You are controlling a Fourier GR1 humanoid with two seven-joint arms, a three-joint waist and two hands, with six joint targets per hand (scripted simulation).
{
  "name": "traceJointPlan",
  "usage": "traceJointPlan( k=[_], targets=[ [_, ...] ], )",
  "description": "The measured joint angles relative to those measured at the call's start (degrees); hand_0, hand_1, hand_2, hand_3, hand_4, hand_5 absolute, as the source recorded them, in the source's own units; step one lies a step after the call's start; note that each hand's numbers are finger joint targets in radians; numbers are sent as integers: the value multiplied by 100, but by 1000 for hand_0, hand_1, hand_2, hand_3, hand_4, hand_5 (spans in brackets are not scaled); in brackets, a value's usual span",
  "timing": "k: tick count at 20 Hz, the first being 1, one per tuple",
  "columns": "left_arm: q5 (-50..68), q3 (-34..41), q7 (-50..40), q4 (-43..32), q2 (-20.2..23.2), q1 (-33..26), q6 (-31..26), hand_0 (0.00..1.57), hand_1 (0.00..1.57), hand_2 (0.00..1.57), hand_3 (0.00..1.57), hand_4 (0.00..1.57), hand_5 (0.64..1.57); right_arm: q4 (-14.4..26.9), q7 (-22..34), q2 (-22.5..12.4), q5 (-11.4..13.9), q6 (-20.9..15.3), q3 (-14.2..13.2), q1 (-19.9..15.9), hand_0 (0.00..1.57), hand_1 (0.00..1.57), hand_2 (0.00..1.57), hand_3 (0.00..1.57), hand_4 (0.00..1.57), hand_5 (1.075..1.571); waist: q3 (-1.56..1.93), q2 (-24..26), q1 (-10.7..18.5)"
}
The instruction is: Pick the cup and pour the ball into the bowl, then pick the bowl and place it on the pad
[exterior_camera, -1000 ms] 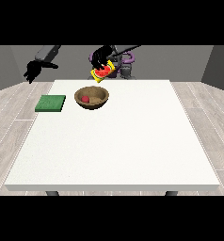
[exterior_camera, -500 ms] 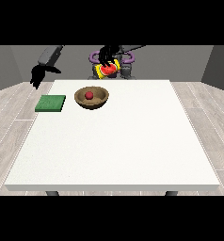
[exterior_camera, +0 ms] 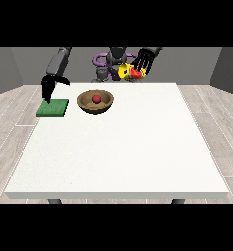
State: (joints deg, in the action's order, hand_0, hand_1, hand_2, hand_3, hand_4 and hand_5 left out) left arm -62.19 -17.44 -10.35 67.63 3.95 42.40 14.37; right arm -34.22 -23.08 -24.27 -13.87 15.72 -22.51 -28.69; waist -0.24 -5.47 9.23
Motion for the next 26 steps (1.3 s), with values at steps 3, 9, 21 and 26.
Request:
traceJointPlan(
  k=[3,9,21,26],
  targets=[
    [945,571,438,148,-89,-149,124,1081,1081,1089,905,821,1549,-80,-3,105,-71,-74,-33,-109,0,0,0,0,305,1569,-3,-324,55],
    [2732,1401,1376,151,-302,-346,171,0,0,0,0,400,1548,-364,78,424,-92,-129,126,-364,0,0,0,0,421,1566,-1,-875,-178],
    [4397,2187,2417,-538,-206,-846,-360,0,0,0,0,0,1533,-616,369,1121,188,-419,740,-205,0,0,0,0,82,1543,21,-550,-738],
    [4498,2055,2466,-433,-220,-937,-408,0,0,0,0,0,1551,-284,62,1251,188,-440,738,-162,0,0,0,0,260,1550,25,-562,-638]
  ],
)
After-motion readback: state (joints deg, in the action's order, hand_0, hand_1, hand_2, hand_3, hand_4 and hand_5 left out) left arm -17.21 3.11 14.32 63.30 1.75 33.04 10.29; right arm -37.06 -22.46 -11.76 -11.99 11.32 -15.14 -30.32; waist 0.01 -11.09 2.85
